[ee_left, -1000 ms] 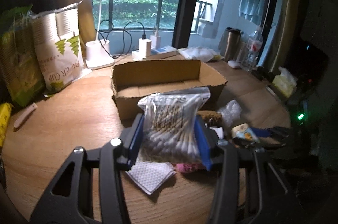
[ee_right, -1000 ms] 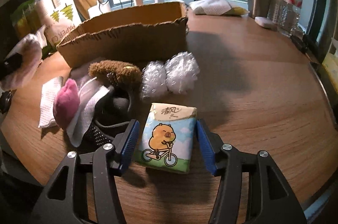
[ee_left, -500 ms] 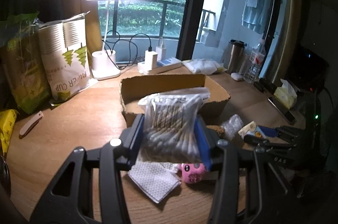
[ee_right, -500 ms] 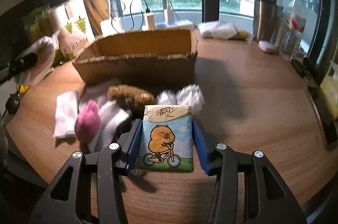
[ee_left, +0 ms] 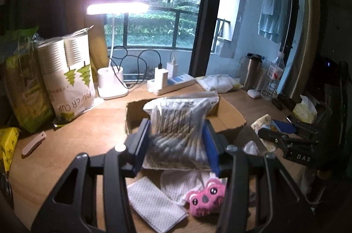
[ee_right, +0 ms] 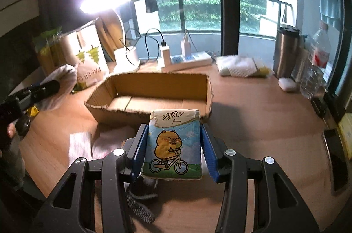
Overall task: Organize soft objects
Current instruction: 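Lift and carry the tissue pack with the right tool while the left carries the swab bag to the box, then open the right tool to drop the tissue pack while the left releases the swab bag into the box, then move the left tool to the pink plush while the right tool approaches the bubble-wrapped bundles, then close the left tool on the pink plush while the right tool grips the bubble-wrapped bundles, then carry the pink plush with the left tool while the right carries the bubble bundles over the box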
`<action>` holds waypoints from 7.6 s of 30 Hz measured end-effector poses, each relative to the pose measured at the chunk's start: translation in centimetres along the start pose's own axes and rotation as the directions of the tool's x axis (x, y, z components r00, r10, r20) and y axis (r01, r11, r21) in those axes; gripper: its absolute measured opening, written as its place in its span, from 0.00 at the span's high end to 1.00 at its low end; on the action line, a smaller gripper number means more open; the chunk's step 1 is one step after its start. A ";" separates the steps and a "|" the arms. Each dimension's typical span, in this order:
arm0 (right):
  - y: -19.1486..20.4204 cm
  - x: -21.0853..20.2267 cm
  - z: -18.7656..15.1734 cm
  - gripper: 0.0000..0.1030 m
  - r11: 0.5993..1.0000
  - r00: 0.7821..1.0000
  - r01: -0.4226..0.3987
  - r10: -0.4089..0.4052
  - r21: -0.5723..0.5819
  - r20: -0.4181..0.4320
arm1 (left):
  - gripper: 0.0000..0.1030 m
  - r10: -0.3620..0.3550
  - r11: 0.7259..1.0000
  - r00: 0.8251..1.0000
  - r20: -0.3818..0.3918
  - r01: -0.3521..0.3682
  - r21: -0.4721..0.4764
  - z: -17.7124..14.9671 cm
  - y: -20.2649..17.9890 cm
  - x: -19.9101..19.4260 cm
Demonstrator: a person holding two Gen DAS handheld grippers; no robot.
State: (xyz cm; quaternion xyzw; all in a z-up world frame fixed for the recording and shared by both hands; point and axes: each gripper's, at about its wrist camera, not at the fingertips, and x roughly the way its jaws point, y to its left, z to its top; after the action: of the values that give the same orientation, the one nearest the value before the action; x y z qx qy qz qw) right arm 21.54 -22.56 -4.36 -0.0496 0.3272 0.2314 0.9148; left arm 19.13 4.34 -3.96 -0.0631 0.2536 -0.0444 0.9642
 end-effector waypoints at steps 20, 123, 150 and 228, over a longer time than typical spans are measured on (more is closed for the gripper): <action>-2.4 3.8 4.4 0.52 0.995 0.993 -0.103 0.103 -0.009 0.057 | 0.53 0.019 1.000 0.999 -0.033 -0.019 0.011 1.5 -3.1 6.5; -0.7 0.6 -5.3 0.48 0.994 0.995 -0.090 0.091 0.057 -0.032 | 0.29 -0.031 0.999 0.965 -0.262 0.018 -0.052 -9.9 -4.9 4.6; -3.3 5.9 -5.1 0.33 0.995 0.990 -0.027 0.039 0.092 -0.132 | 0.60 -0.077 0.997 0.966 -0.248 0.076 -0.014 -9.8 -5.3 5.0; -2.5 1.8 3.5 0.60 0.993 0.989 -0.121 0.121 -0.005 0.081 | 0.68 0.022 0.999 1.000 0.009 -0.022 -0.031 1.3 -1.1 4.4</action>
State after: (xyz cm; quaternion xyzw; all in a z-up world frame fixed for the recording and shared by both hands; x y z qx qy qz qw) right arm 25.88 -23.20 -2.86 -0.0204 0.2919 0.2883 0.9117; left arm 23.50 2.90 -4.77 -0.0752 0.2506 -0.0297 0.9647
